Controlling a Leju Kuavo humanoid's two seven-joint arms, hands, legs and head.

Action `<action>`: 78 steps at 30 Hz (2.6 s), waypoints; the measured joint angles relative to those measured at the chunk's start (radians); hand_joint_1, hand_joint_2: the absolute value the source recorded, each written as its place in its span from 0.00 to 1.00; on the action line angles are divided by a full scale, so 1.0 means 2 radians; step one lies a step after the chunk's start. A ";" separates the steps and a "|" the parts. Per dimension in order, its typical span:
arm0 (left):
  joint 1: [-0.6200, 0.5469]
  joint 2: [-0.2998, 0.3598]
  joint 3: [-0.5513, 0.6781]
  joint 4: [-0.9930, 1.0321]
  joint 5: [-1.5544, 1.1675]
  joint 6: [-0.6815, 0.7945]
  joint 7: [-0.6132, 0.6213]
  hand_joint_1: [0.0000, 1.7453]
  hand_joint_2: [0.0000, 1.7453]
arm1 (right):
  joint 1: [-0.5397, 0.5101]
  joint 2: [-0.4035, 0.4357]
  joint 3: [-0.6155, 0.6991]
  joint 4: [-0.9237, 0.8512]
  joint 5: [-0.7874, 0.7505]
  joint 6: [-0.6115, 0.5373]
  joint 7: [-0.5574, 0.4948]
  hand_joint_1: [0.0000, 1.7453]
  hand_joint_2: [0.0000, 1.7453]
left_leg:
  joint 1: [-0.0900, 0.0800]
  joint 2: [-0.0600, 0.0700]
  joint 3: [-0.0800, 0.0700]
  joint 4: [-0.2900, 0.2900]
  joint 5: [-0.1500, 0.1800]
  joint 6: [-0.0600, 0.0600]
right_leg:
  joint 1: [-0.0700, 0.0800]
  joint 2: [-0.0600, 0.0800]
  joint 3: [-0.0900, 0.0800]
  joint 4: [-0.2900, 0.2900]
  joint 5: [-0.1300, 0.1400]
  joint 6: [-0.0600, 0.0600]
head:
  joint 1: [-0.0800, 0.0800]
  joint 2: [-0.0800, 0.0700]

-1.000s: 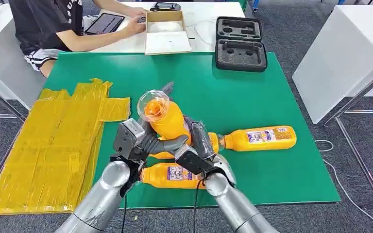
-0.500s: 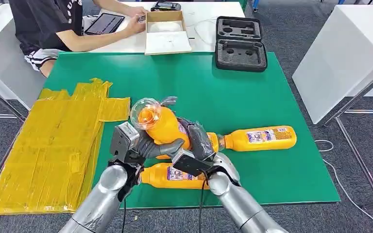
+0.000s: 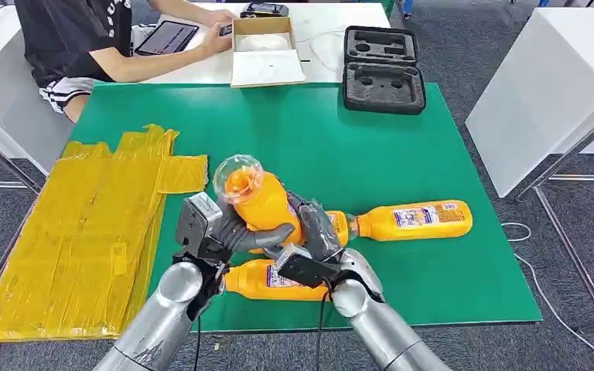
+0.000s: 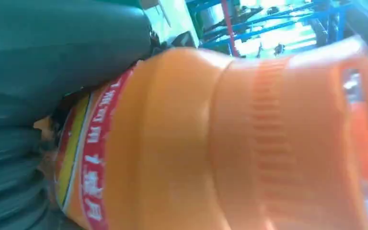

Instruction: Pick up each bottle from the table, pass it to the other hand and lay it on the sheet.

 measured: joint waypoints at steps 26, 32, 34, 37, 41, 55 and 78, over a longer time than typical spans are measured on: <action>-0.012 0.000 0.024 0.000 0.012 0.032 -0.007 1.00 1.00 | 0.044 -0.006 -0.013 -0.081 -0.114 0.030 -0.026 0.00 1.00 | 0.000 0.000 0.000 0.000 0.000 0.000 | 0.000 0.000 0.000 0.000 0.000 0.000 | 0.000 0.000; -0.024 0.006 0.049 0.015 -0.058 0.122 -0.023 1.00 1.00 | 0.051 -0.035 -0.048 -0.138 -0.221 0.183 0.001 0.00 1.00 | 0.000 0.000 0.000 0.000 0.000 0.000 | 0.000 0.000 0.000 0.000 0.000 0.000 | 0.000 0.000; -0.026 0.017 0.064 0.019 -0.138 0.184 -0.014 1.00 1.00 | 0.054 -0.047 -0.073 -0.153 -0.224 0.221 0.002 0.00 1.00 | 0.000 0.000 0.000 0.000 0.000 0.000 | 0.000 0.000 0.000 0.000 0.000 0.000 | 0.000 0.000; -0.022 0.041 0.097 0.023 -0.260 0.257 0.010 1.00 1.00 | 0.066 -0.060 -0.114 -0.174 -0.220 0.251 -0.002 0.00 1.00 | 0.000 0.000 0.000 0.000 0.000 0.000 | 0.000 0.000 0.000 0.000 0.000 0.000 | 0.000 0.000; -0.002 0.060 0.164 0.019 -0.305 0.260 0.013 1.00 1.00 | 0.082 -0.067 -0.168 -0.193 -0.213 0.262 -0.003 0.00 1.00 | 0.000 0.000 0.000 0.000 0.000 0.000 | 0.000 0.000 0.000 0.000 0.000 0.000 | 0.000 0.000; 0.016 0.089 0.231 0.030 -0.747 0.321 0.147 1.00 1.00 | 0.134 -0.070 -0.237 -0.249 -0.175 0.225 0.015 0.00 1.00 | 0.000 0.000 0.000 0.000 0.000 0.000 | 0.000 0.000 0.000 0.000 0.000 0.000 | 0.000 0.000; -0.013 0.184 0.096 0.151 -0.789 0.276 0.315 1.00 1.00 | 0.163 -0.084 -0.297 -0.277 -0.176 0.226 0.013 0.00 1.00 | 0.000 0.000 0.000 0.000 0.000 0.000 | 0.000 0.000 0.000 0.000 0.000 0.000 | 0.000 0.000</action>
